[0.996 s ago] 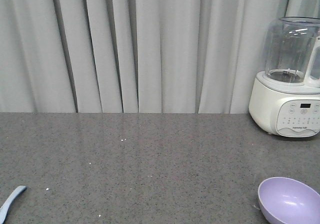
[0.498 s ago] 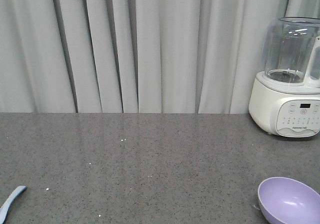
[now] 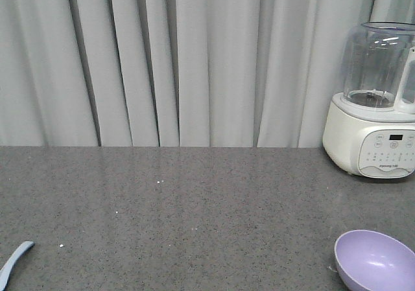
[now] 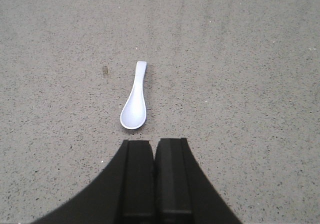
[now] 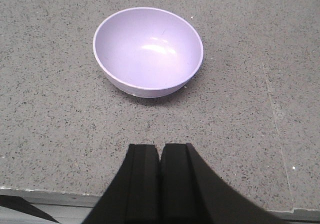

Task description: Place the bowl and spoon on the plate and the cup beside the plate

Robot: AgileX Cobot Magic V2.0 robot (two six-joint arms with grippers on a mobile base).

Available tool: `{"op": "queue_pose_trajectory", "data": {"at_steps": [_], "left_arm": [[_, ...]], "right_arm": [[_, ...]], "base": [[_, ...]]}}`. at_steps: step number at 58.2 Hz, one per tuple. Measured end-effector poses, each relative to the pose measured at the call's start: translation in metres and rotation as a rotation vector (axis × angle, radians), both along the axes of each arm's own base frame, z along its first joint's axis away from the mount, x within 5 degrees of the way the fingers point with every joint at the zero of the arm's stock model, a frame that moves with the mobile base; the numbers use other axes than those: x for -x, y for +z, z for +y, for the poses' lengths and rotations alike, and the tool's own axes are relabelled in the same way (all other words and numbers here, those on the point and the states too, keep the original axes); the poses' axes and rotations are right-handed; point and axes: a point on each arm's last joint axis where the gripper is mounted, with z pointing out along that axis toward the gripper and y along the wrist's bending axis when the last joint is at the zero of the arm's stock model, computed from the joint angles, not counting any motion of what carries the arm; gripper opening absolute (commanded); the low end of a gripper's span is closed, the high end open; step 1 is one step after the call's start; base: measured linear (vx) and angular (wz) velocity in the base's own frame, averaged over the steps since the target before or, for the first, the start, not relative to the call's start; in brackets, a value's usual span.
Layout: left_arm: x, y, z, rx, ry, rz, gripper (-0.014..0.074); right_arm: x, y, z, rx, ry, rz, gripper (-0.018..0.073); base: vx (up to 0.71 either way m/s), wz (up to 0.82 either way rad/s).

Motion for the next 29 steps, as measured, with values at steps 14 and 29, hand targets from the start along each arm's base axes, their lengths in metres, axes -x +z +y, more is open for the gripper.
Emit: {"op": "queue_pose_trajectory", "data": {"at_steps": [14, 29], "left_arm": [[0.0000, -0.0007, 0.0000, 0.000, 0.000, 0.009, 0.0310], [0.0009, -0.0022, -0.0005, 0.008, -0.001, 0.028, 0.0609]], "right_arm": [[-0.0003, -0.0002, 0.0000, 0.000, 0.000, 0.003, 0.0404], [-0.0002, -0.0003, 0.0000, 0.000, 0.000, 0.004, 0.0642]], "base": [[0.00, 0.00], [0.00, 0.00]]}}
